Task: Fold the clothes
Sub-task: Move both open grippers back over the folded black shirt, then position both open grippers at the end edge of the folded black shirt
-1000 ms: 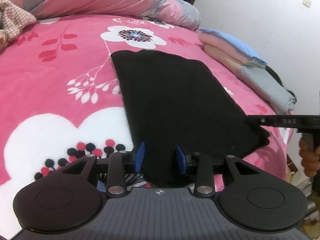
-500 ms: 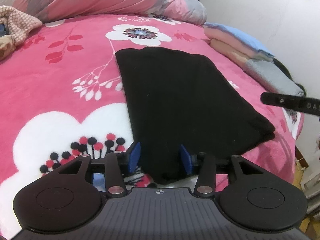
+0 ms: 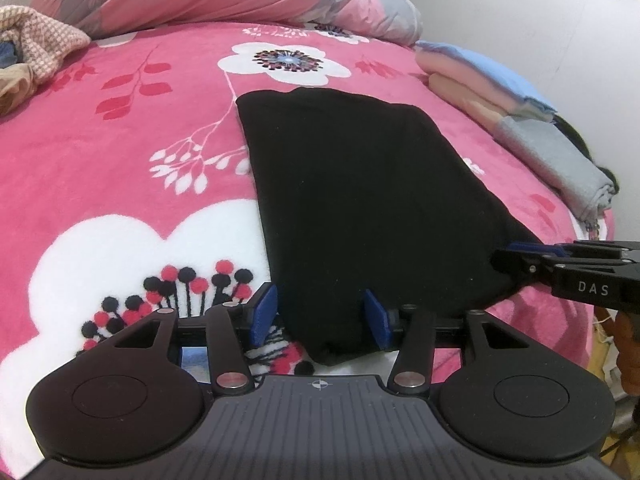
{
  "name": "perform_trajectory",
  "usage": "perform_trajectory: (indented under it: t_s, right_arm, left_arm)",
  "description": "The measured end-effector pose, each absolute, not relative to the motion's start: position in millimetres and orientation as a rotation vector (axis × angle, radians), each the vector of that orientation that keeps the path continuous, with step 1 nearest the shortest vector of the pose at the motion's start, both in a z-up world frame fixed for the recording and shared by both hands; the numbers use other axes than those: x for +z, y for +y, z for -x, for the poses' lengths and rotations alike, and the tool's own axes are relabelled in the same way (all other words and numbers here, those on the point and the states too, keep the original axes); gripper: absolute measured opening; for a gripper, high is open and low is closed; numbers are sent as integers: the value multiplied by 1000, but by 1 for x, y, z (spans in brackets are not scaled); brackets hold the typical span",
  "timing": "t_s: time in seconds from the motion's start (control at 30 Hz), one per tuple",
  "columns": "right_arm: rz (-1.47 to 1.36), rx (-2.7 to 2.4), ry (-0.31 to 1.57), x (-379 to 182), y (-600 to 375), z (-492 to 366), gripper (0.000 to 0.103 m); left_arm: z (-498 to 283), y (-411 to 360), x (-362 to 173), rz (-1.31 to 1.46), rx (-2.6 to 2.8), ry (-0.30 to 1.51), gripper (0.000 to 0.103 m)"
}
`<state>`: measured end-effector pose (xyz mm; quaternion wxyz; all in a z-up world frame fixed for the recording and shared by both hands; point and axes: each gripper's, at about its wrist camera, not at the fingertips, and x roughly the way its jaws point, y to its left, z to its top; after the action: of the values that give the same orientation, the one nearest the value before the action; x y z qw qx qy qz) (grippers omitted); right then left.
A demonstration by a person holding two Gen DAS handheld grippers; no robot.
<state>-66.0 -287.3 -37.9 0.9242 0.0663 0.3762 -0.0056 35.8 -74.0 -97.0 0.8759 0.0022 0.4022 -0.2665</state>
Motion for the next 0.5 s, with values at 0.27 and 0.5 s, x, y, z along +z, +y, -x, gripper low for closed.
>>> perform_trajectory:
  t_s: [0.27,0.5]
  right_arm:
    - [-125,-12,769,-39,-286,67,23]
    - [-120,-12,761,-40,-285,70,23]
  left_arm:
    - [-34,-75,-97,-7,-552,839,50]
    - [-34,-75,-98,-10,-546,837,50]
